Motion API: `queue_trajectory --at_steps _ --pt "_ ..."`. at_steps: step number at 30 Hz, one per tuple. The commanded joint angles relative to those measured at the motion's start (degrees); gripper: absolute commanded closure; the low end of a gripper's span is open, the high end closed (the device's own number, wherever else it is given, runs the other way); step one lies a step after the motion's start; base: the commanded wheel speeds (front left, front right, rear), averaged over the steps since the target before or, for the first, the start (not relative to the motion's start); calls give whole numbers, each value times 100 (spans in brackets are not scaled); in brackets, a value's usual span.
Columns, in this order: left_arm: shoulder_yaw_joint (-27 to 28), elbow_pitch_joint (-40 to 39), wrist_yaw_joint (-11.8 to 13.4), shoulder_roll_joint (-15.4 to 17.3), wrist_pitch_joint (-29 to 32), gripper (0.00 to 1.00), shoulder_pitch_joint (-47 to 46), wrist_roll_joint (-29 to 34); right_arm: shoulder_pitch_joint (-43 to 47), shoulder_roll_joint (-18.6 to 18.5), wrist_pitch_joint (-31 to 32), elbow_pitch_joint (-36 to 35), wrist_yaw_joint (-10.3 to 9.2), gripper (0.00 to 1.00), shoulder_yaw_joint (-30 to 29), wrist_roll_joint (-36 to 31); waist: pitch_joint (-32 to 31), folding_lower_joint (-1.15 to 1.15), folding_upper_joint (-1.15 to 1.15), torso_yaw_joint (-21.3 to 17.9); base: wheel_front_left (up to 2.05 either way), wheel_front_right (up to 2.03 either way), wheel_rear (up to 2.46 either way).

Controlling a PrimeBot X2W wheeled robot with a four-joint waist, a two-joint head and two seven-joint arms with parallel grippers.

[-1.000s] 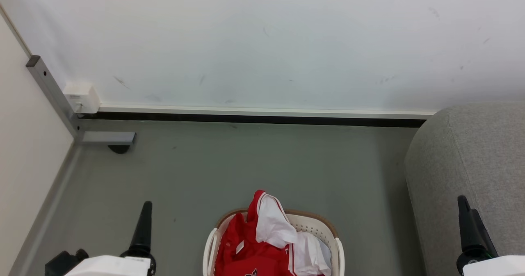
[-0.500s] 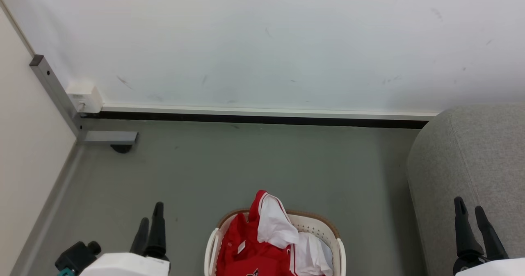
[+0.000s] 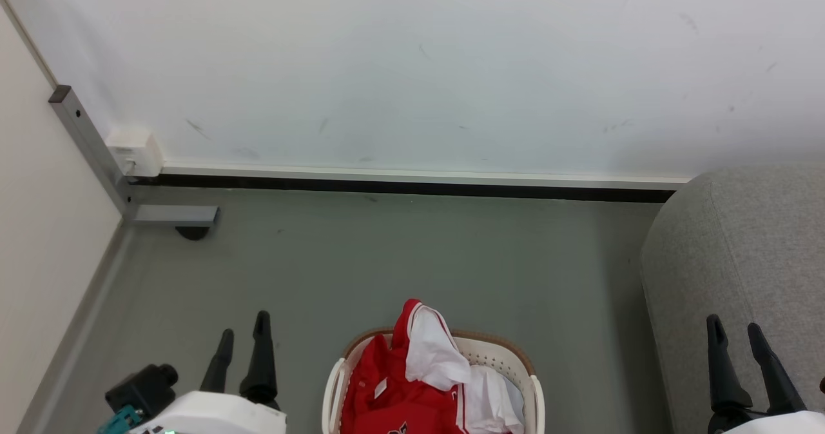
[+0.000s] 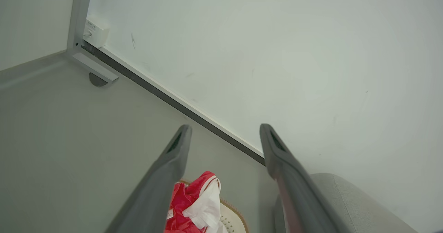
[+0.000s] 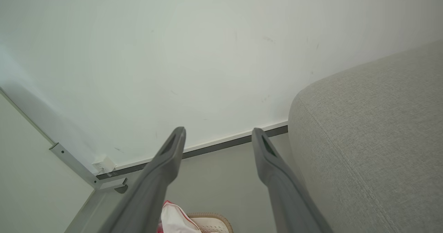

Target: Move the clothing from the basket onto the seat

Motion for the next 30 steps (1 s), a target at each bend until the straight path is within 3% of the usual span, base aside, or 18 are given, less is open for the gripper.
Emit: queue_trajectory --at_steps 1,11,30 --pt "-14 -81 20 47 -50 0 -102 255 19 -66 -71 -29 -6 0 4 -173 1 0 0 2 0 0 0" --pt "-216 -155 74 136 -205 0 -87 1215 40 -123 -225 92 -7 0 32 -780 7 0 0 13 0 0 0" --pt "-530 -63 279 345 -465 0 -51 2371 88 -124 -485 346 -9 0 -28 -1581 -18 0 0 40 0 0 0"
